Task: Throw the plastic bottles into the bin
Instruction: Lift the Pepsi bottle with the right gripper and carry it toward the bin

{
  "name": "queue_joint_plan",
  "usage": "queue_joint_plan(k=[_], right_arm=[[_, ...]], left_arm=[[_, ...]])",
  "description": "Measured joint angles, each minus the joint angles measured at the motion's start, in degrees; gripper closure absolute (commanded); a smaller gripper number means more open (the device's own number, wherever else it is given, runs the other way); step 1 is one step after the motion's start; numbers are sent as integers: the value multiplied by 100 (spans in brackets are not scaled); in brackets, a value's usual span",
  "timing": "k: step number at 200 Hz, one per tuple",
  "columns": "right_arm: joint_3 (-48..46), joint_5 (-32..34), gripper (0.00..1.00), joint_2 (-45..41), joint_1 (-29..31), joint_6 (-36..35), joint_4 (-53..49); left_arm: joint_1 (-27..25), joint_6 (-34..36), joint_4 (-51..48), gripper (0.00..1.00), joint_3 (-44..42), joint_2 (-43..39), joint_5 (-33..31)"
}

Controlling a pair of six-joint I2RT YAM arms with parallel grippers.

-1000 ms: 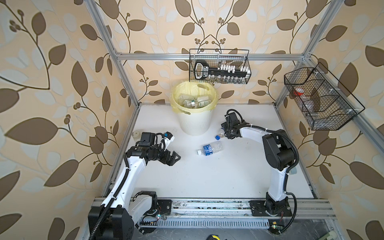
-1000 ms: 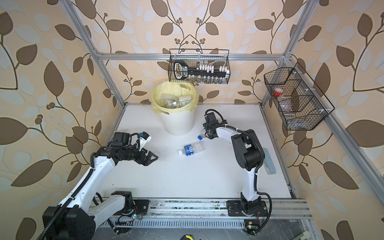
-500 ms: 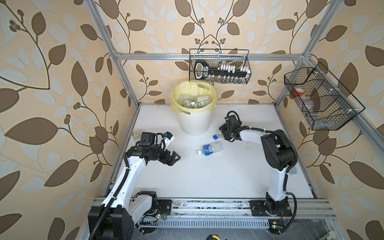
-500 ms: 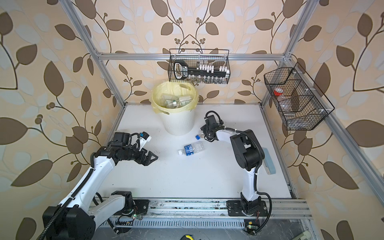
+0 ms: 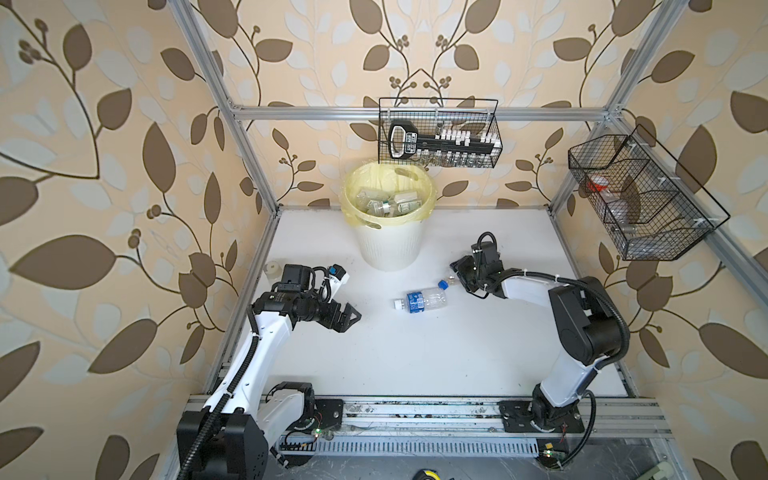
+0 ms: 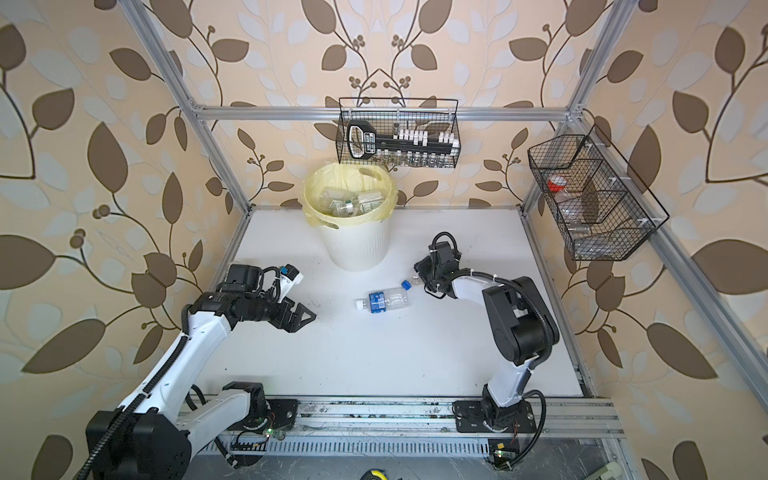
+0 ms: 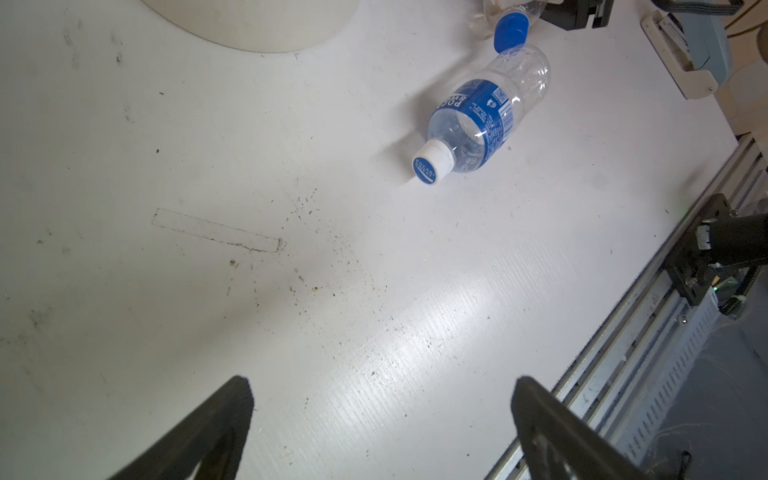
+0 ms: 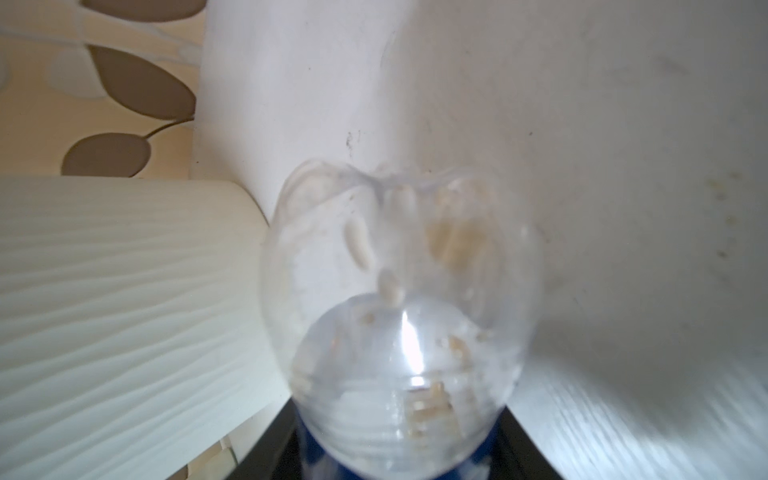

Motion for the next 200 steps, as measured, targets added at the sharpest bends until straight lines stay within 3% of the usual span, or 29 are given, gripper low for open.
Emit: queue_joint_plan(k=[49, 153, 200], right_arm=[[-452, 24, 48, -1211, -254, -361, -133], [-1805, 229, 47, -3985, -162, -881, -828], [-1814, 796, 47, -4312, 328, -1344, -1554]], left_arm=[[0, 46, -48, 1, 0, -68, 15], [0, 157, -129, 1, 0, 111, 22], [0, 232, -142, 1, 0, 103, 26]])
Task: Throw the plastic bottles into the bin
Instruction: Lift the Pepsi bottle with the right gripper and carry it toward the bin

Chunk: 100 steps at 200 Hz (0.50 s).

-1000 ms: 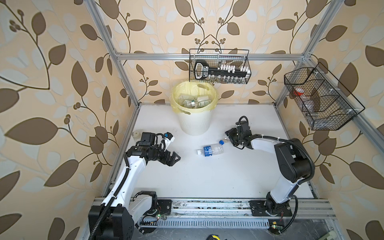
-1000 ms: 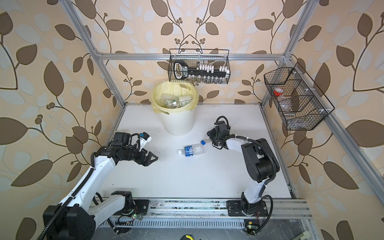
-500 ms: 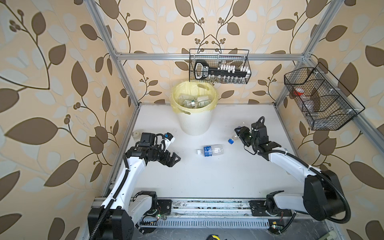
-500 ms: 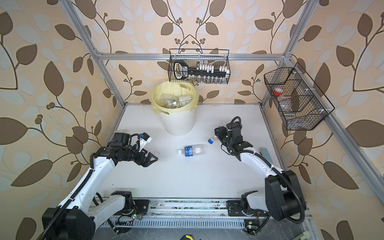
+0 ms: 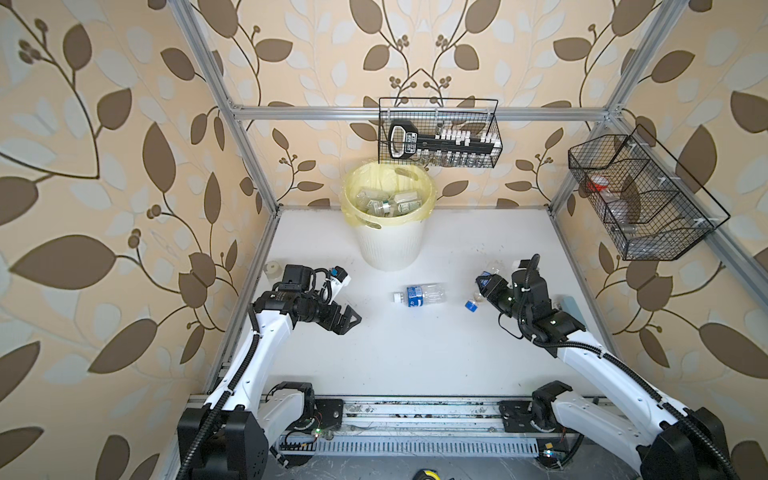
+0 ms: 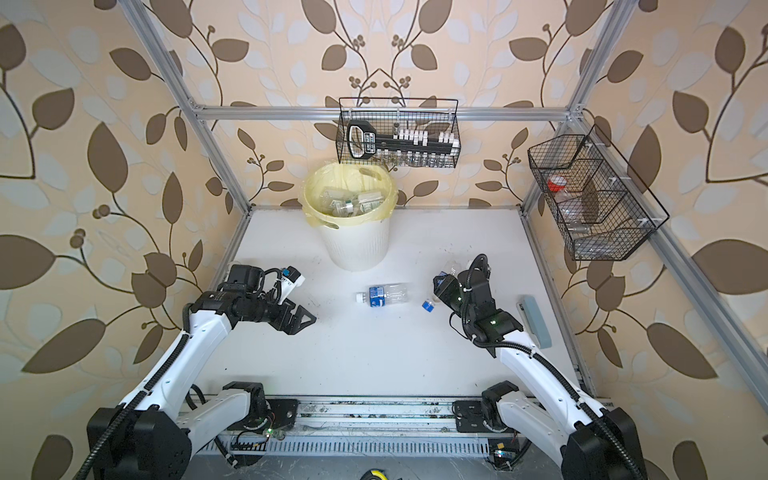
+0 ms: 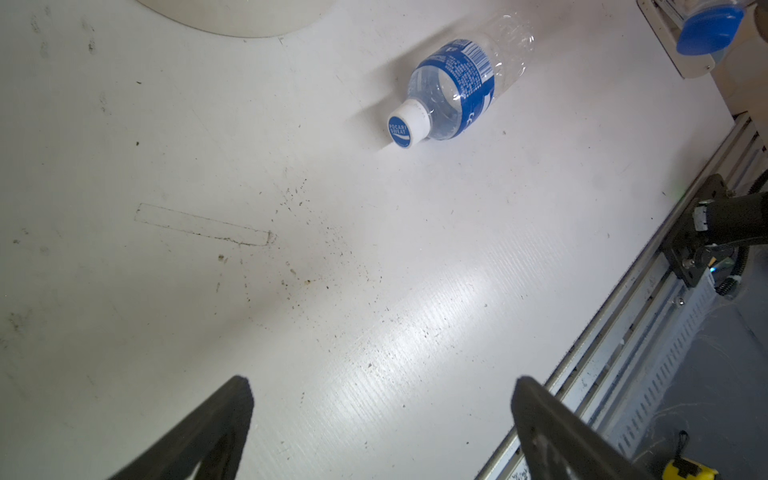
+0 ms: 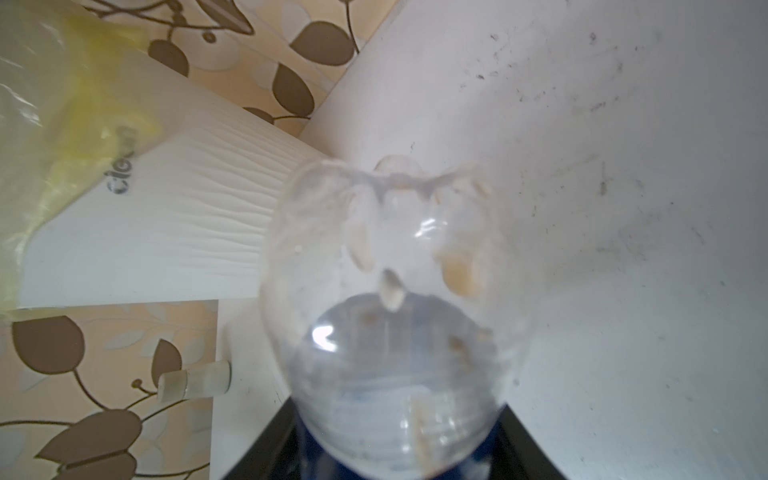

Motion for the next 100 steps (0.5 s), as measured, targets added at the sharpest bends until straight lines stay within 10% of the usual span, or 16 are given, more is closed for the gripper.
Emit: queue_joint_plan(k=[100], right_arm=[[-26, 46, 46, -59, 745, -210, -210]], left_arm=[[0, 7, -57, 1, 0, -234, 76]])
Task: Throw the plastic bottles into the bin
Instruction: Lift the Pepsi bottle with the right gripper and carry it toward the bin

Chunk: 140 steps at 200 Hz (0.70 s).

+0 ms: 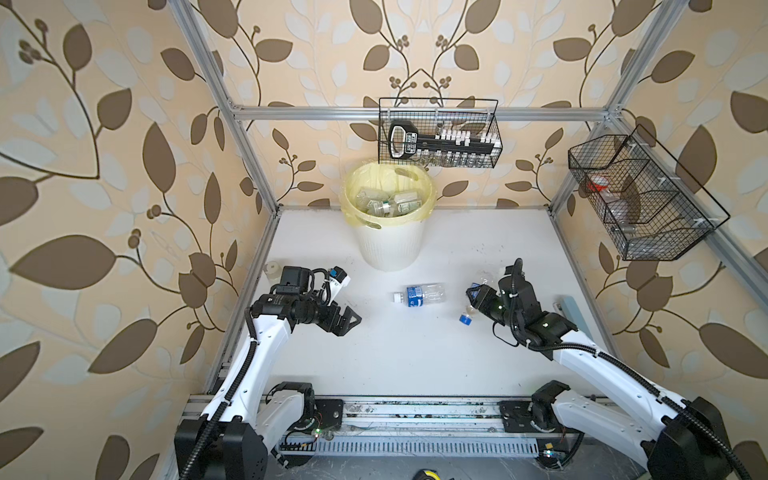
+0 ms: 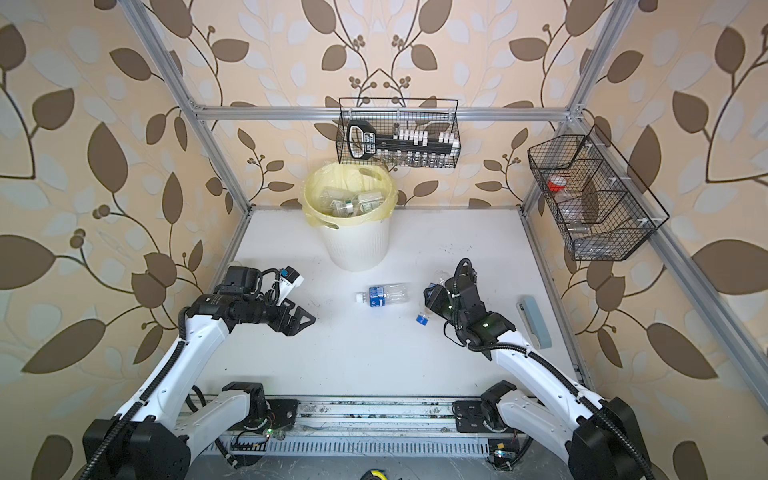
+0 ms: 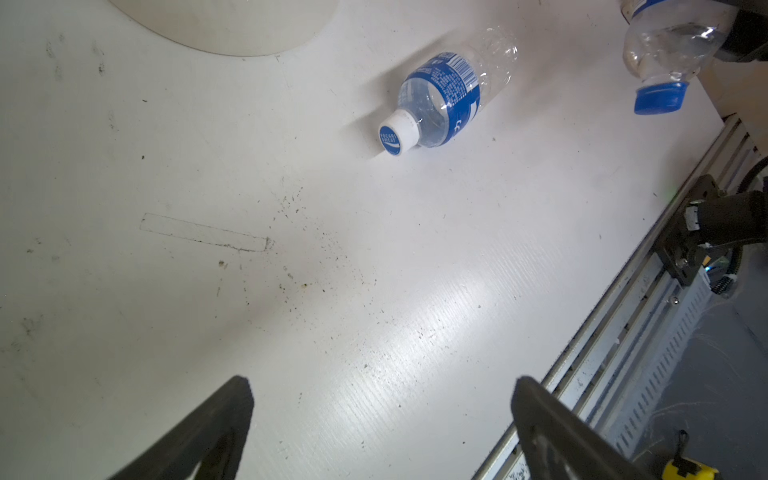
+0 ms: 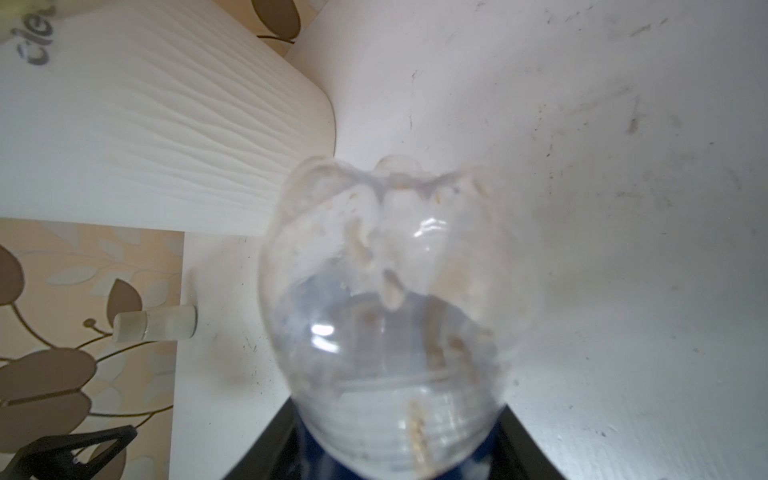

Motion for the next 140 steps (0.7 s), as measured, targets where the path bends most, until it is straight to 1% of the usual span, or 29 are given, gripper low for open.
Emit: queue_joint_plan(k=[27, 45, 85, 140], right_arm=[[55, -90, 47, -452, 188, -76, 184], [254, -114, 47, -557, 208, -107, 212], [892, -223, 47, -514, 212, -195, 203], [1878, -236, 47, -170, 212, -358, 72]], left_arm=[[37, 2, -4, 1, 0, 0, 7], [52, 0, -4, 1, 0, -4, 9], [72, 2, -7, 1, 0, -4, 9], [74, -2, -7, 1, 0, -11, 7]])
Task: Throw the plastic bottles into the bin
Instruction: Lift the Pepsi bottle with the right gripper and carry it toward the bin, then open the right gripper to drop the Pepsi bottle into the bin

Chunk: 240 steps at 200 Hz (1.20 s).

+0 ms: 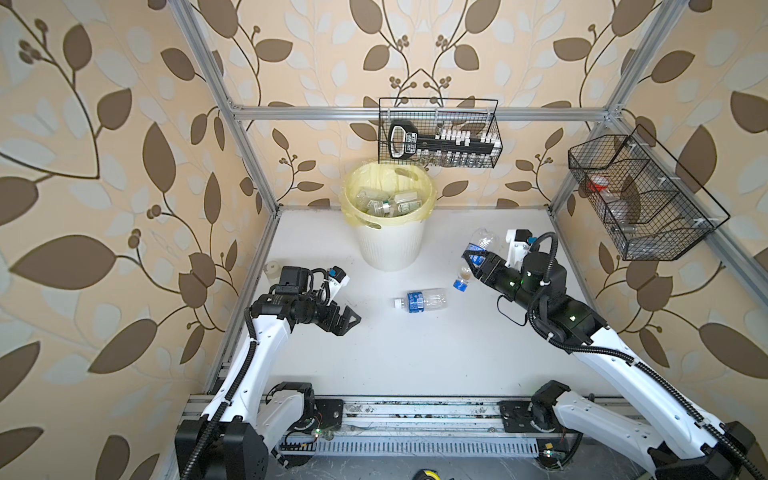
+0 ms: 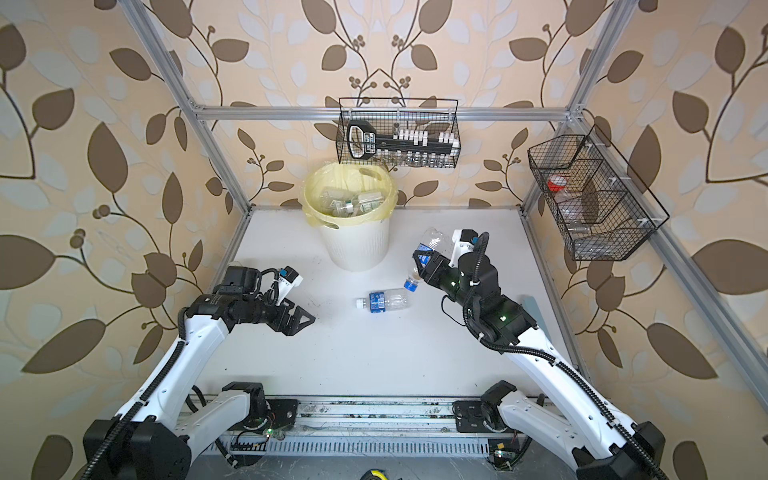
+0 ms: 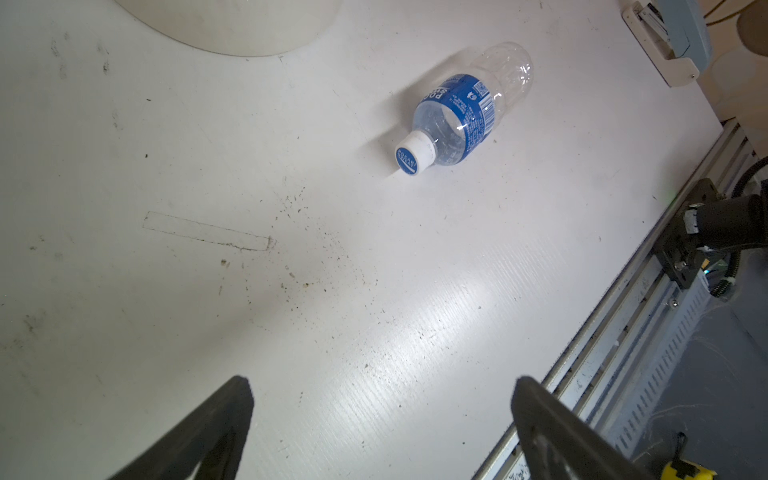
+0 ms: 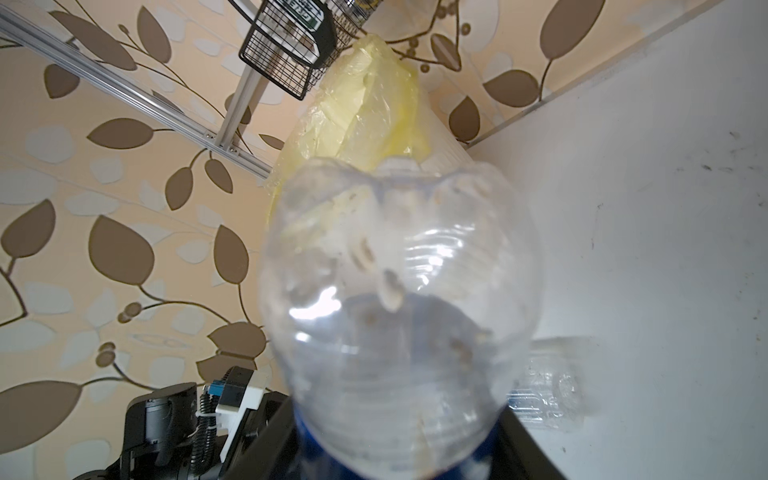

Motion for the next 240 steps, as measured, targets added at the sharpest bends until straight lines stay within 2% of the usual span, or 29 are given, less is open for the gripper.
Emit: queue_joint_plan(k=[81, 96, 115, 144, 166, 176, 185, 191, 205, 214, 227, 240], right_arm=[[-378, 203, 47, -608, 66, 109, -413], [-334, 260, 47, -483, 127, 131, -413], [131, 302, 47, 105, 280, 96, -483], [1759, 254, 47, 1615, 452, -55, -514], [3694, 251, 44, 3008, 476, -142, -623], [4758, 278, 34, 3729, 474, -195, -743], [5949, 262, 12, 4498, 461, -219, -944], [6808, 260, 2, 5047, 446, -234, -1132], [8900, 315, 0, 6325, 407, -286, -1615], [9897, 343, 0, 6955, 380, -304, -1923], [10323, 376, 0, 7298, 354, -302, -2240], [9632, 420, 0, 7062, 341, -328, -2247]], left_arm=[[186, -9, -2, 1, 22, -138, 2], [186, -22, 0, 1, 24, -127, 0], [186, -31, 0, 1, 26, -85, 0], [186, -63, 0, 1, 33, -66, 0], [186, -101, -2, 1, 37, -68, 0], [186, -122, -4, 1, 50, -66, -2], [186, -131, -4, 1, 68, -72, 0], [186, -133, -2, 1, 76, -74, -2], [201, -138, 2, 1, 87, -105, 0], [223, -138, 0, 1, 87, -125, -2], [229, -138, 2, 1, 87, -160, -2], [262, -138, -7, 1, 87, -186, 0]])
